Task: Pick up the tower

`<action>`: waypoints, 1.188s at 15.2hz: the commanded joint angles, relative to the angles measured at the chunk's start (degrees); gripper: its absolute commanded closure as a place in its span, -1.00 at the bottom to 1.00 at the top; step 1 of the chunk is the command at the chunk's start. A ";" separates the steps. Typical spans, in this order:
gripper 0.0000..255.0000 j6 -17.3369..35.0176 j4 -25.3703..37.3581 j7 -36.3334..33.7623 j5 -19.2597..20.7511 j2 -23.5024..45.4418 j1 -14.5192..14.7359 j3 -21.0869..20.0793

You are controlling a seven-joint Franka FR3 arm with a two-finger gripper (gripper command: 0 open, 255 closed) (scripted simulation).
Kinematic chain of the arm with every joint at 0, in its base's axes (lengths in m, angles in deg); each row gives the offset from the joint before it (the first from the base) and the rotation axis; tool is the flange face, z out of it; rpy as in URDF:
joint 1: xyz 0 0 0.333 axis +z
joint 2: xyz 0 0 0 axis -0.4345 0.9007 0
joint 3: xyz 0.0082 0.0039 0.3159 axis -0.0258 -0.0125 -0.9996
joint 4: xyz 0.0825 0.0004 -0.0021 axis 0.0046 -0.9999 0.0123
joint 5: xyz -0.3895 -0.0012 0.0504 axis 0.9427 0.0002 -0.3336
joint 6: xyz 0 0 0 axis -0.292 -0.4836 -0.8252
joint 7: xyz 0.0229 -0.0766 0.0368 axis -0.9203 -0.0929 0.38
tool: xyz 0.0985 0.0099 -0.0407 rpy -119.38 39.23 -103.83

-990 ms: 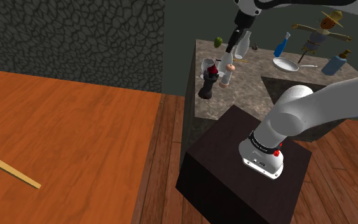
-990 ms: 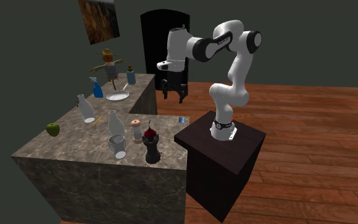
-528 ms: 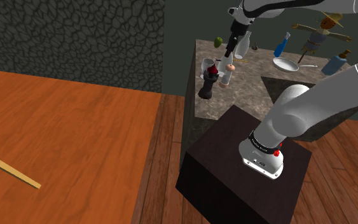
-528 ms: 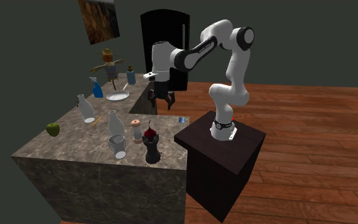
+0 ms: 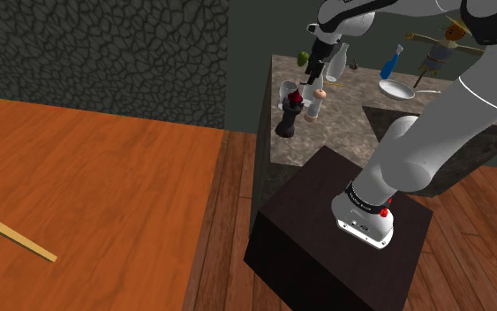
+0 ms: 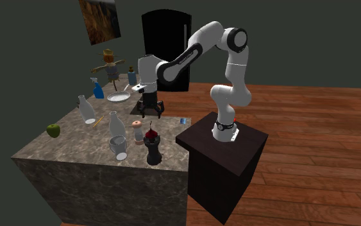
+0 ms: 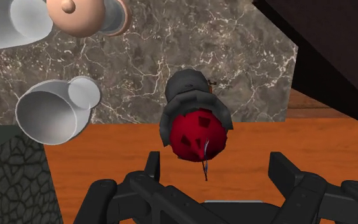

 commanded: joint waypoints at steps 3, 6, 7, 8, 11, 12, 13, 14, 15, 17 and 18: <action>-1.00 3.00 -1.20 2.41 -2.09 2.50 0.47 0.95; -1.00 5.72 -2.56 4.00 -3.93 4.47 0.75 1.50; -1.00 5.72 -2.56 4.00 -3.94 4.47 0.74 1.49; -1.00 5.72 -2.56 3.99 -3.93 4.47 0.73 1.48; 1.00 5.66 -2.54 4.06 -3.89 4.43 0.68 1.53; 1.00 5.66 -2.55 4.05 -3.87 4.42 0.68 1.53; 1.00 5.67 -2.56 4.05 -3.87 4.42 0.68 1.53; 1.00 5.67 -2.56 4.06 -3.88 4.42 0.68 1.53; 1.00 5.67 -2.57 4.05 -3.87 4.41 0.68 1.53; 1.00 5.68 -2.58 4.04 -3.86 4.40 0.68 1.53; 1.00 5.72 -2.56 4.00 -3.94 4.47 0.73 1.48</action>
